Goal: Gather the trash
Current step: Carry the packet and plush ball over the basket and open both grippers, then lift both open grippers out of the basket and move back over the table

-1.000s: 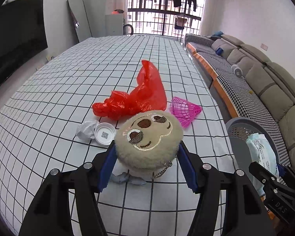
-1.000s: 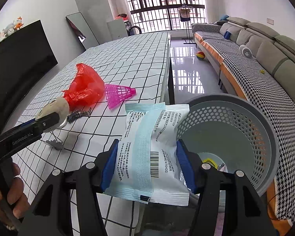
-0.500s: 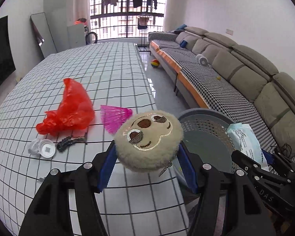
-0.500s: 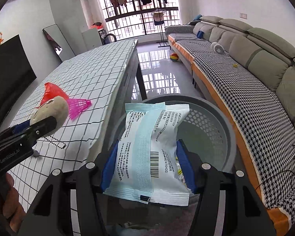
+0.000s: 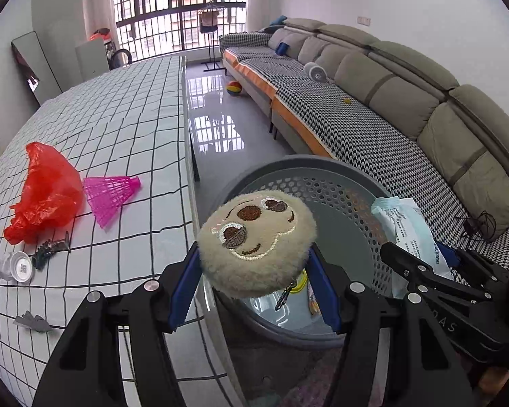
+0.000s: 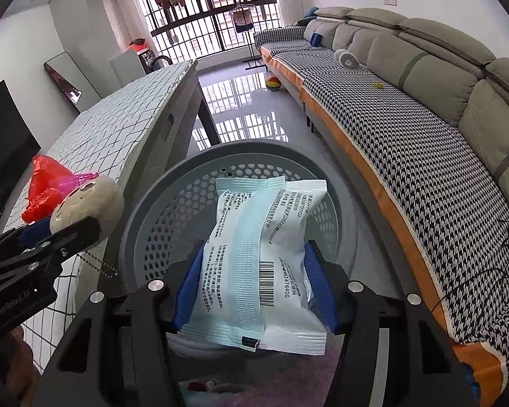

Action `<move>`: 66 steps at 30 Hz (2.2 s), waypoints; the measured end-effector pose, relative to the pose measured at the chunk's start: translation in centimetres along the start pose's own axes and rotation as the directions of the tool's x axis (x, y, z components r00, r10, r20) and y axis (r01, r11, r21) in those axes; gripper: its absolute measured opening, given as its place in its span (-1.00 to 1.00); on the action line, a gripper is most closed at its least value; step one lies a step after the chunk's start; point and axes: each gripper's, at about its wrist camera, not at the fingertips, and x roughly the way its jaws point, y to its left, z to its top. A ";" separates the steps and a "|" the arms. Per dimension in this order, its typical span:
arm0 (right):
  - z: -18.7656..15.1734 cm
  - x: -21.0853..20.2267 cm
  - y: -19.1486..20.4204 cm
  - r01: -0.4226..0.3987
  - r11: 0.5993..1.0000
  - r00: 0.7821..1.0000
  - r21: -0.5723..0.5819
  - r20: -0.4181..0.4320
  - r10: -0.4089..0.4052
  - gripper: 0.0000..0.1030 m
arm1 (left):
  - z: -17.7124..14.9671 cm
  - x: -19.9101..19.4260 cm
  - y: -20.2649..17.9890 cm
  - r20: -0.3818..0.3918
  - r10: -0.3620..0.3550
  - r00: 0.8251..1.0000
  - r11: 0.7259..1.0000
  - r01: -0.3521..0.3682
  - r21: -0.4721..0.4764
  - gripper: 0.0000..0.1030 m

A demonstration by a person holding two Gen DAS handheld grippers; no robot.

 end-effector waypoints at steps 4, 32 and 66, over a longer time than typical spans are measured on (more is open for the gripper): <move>0.1 1.0 -0.5 0.008 1.000 1.000 -0.006 -0.020 -0.008 0.09 | -0.2 1.3 -0.7 -0.025 0.000 1.000 1.000 0.000 0.008 0.16; 0.3 1.9 -0.8 0.011 1.000 1.000 -0.006 -0.005 -0.011 0.30 | -0.1 2.0 0.0 -0.024 0.027 0.999 0.999 -0.028 -0.021 0.38; -0.5 -1.6 4.7 -0.019 0.996 0.999 -0.082 0.048 0.023 0.30 | -1.7 -2.9 4.7 0.069 0.070 0.995 0.992 -0.062 -0.109 0.55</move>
